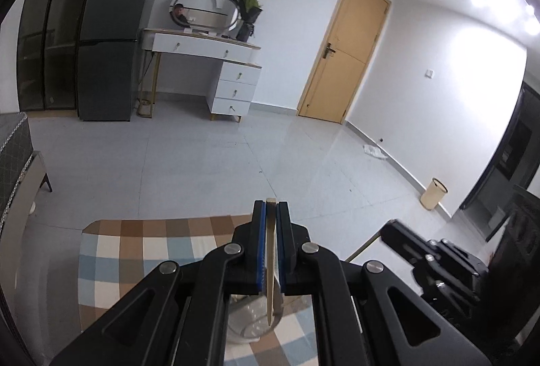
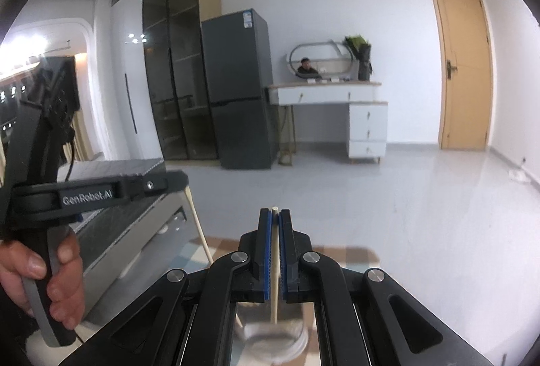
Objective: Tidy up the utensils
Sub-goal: 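Carry both chopsticks over the utensil holder and lower them inside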
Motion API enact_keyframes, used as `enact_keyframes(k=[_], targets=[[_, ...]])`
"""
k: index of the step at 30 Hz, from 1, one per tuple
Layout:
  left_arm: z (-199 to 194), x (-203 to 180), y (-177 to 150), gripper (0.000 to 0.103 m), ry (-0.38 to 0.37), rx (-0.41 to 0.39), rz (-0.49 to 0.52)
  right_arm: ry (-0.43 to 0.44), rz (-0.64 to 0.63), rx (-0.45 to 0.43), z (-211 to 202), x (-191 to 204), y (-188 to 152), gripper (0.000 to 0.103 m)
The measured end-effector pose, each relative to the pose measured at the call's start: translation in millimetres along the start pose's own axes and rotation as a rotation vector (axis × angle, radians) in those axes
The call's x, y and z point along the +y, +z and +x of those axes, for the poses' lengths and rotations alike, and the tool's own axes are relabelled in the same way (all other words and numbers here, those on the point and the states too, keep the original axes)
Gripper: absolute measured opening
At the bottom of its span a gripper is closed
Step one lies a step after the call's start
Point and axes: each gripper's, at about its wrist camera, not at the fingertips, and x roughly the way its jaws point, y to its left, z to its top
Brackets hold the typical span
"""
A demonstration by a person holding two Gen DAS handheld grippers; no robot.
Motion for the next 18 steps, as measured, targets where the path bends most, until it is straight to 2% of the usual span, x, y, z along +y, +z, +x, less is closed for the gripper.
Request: enact_keyframes(k=[7, 12, 15, 18], targets=[[25, 25, 8, 0.001, 0.021, -0.031, -0.037, 0.023, -0.026, -0.025, 37, 7, 15, 0.003], [44, 45, 2, 0.001, 0.021, -0.016, -0.090, 0.052, -0.066, 0.013, 63, 15, 8, 0.003], [59, 61, -7, 0.001, 0.003, 0.009, -0.158, 0.075, -0.101, 0.028, 73, 18, 2, 0.003], [62, 61, -11, 0.001, 0.018, 0.000, -0.136, 0.100, -0.135, 0.067, 85, 19, -8, 0.003]])
